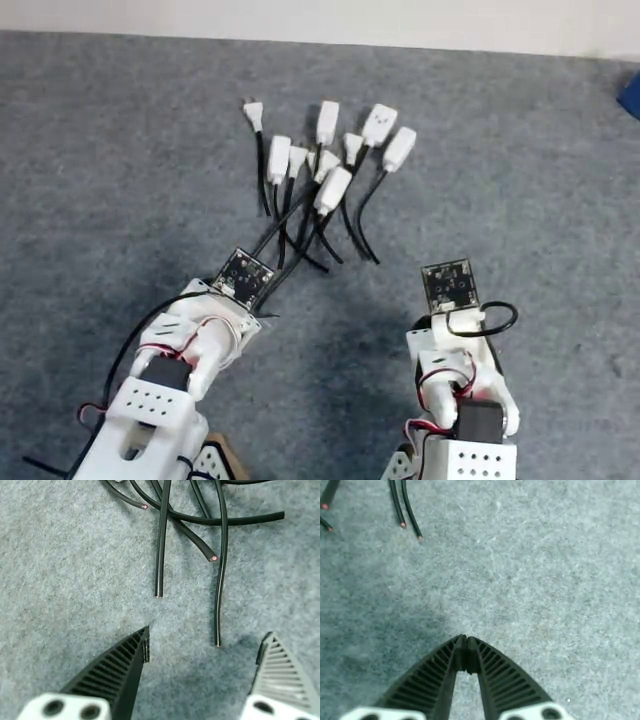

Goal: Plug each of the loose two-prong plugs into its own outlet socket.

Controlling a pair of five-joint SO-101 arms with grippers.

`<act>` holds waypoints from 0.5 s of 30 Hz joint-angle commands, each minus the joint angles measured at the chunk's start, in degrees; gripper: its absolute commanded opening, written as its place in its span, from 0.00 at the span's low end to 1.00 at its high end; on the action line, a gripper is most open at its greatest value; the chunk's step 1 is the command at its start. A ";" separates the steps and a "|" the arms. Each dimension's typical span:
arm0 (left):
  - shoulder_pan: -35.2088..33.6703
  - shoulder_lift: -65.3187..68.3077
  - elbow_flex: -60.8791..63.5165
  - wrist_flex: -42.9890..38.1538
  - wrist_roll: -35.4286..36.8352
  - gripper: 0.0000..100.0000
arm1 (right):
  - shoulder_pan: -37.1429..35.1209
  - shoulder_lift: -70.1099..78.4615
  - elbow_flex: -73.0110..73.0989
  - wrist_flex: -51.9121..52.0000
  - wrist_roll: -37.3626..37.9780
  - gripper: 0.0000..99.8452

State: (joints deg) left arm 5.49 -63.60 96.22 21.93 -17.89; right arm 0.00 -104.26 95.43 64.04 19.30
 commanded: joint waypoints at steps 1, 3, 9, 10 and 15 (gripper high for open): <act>0.31 -0.57 0.57 -0.53 -0.35 0.34 | 0.40 -0.75 7.78 -0.92 0.53 0.01; -0.04 -0.57 0.57 -0.53 -0.44 0.34 | 0.40 -0.75 7.78 -1.01 0.53 0.01; -9.36 -0.66 0.57 -0.79 -0.44 0.34 | 0.92 -0.84 7.34 -1.45 0.53 0.01; -12.18 -0.66 0.57 -0.79 -0.44 0.34 | 0.92 -0.84 7.08 -2.33 0.53 0.01; -28.62 -0.66 0.57 -5.10 -0.53 0.34 | 5.05 -0.84 6.37 -8.57 0.18 0.01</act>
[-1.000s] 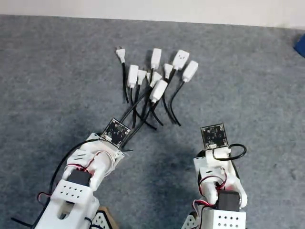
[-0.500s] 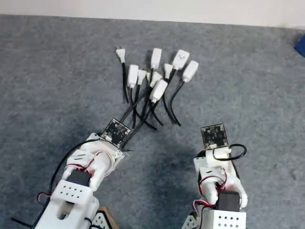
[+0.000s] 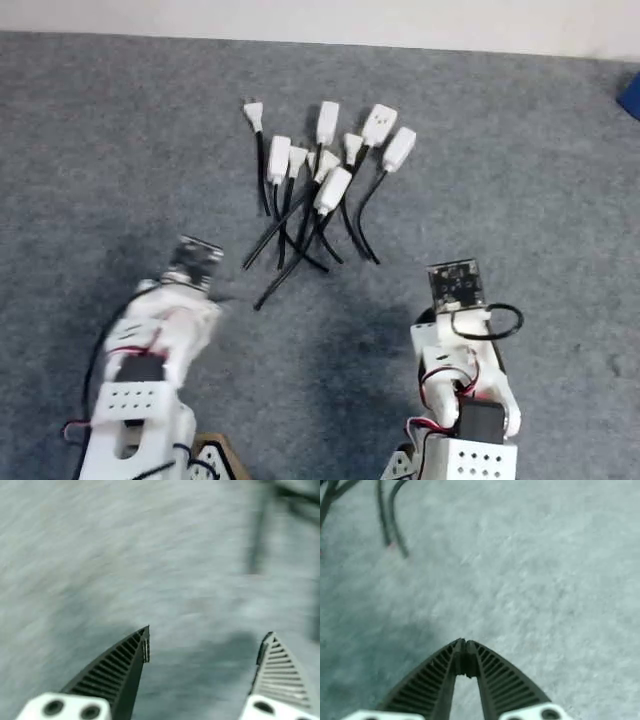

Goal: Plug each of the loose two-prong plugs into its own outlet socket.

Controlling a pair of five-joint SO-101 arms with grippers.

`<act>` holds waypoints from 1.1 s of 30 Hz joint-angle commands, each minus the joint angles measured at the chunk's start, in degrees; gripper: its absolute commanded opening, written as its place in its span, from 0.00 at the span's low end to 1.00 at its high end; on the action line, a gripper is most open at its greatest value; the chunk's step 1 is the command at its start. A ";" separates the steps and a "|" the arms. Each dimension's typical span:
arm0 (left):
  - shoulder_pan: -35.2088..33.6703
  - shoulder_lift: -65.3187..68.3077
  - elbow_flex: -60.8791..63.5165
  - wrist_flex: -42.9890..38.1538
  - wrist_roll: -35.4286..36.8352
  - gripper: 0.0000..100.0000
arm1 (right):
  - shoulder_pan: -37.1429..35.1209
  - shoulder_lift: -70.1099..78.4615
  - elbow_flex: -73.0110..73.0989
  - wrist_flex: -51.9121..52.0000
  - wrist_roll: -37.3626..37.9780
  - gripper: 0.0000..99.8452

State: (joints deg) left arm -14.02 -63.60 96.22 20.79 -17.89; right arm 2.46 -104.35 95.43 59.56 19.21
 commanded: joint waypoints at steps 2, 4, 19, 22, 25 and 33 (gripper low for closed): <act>-15.69 -0.57 0.57 -7.82 -0.53 0.34 | 3.12 -0.75 6.37 -5.32 0.18 0.01; -20.18 -0.22 0.57 -11.16 -0.44 0.34 | 2.86 -0.75 6.37 -5.49 0.18 0.01; -21.23 -0.31 -20.62 20.04 -0.35 0.34 | 1.27 -0.22 -17.71 11.03 0.53 0.01; -18.15 -0.31 -33.54 35.43 -0.35 0.34 | -1.10 1.01 -21.41 12.09 0.62 0.01; -11.74 -0.22 -44.79 47.56 -0.35 0.34 | -3.38 7.34 -24.31 10.68 0.44 0.01; 3.38 -0.04 -56.48 59.25 0.09 0.34 | -6.81 42.95 -43.03 2.68 -4.84 0.01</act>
State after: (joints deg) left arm -13.85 -63.60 43.12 79.43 -17.89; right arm -2.11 -76.22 62.55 65.27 16.84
